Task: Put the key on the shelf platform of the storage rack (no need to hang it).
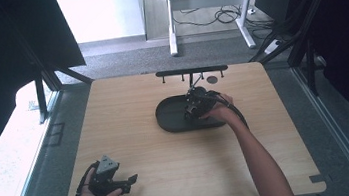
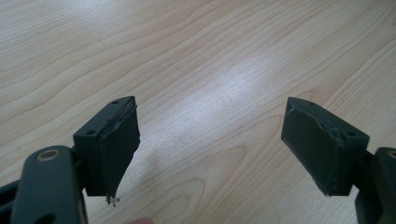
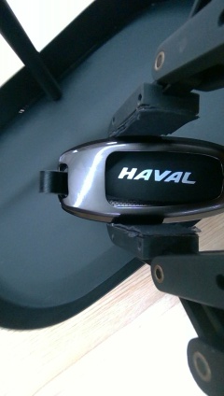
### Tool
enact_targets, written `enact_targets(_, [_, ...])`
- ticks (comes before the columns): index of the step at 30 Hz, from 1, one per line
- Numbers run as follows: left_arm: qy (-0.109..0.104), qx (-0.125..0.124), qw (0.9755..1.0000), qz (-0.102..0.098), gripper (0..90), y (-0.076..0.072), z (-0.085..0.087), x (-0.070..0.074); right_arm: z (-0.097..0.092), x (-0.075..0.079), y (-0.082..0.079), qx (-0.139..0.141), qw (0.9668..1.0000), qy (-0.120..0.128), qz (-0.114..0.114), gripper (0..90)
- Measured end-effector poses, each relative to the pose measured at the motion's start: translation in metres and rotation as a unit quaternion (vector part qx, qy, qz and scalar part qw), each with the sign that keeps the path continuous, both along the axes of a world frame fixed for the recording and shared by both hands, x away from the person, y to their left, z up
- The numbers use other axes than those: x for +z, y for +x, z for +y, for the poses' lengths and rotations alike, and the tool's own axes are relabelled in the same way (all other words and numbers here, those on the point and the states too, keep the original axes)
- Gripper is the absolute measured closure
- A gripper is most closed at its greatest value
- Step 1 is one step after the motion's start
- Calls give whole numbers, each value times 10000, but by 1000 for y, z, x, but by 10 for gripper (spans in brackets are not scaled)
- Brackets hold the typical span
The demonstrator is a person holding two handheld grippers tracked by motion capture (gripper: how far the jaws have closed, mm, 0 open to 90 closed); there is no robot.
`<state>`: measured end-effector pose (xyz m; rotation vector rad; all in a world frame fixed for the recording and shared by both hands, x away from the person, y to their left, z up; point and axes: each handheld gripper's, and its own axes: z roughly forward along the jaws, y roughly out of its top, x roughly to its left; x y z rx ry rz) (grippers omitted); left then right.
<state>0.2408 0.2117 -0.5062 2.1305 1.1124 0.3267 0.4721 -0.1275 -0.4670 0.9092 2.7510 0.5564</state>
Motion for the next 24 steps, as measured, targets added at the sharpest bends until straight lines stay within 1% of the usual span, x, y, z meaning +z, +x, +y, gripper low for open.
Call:
enact_targets(2, [6,4,10000,9,197,0,0,0,0,-4,0,-3,9999,-140,1,492])
enact_targets(3, [11,2,10000,10,197,0,0,0,0,-5,0,5,9999,-152,-18,492])
enact_targets(6, [18,-9,10000,10,197,0,-1,-1,-2,-8,1,-54,9999,-146,38,492])
enact_targets(10, [48,-44,10000,35,197,0,-2,-2,-6,-13,4,-144,9996,-253,66,491])
enact_targets(13, [62,-29,10000,46,197,1,-1,-2,-11,-17,6,-235,9993,-277,119,491])
enact_targets(14, [58,-25,10000,57,197,1,-1,-2,-12,-18,7,-234,9992,-310,103,491])
enact_targets(15, [58,-25,10000,64,197,1,-1,-3,-13,-20,7,-295,9989,-348,137,491])
enact_targets(24, [67,-41,9999,68,198,1,-2,-3,-17,-32,10,-351,9980,-484,211,490])
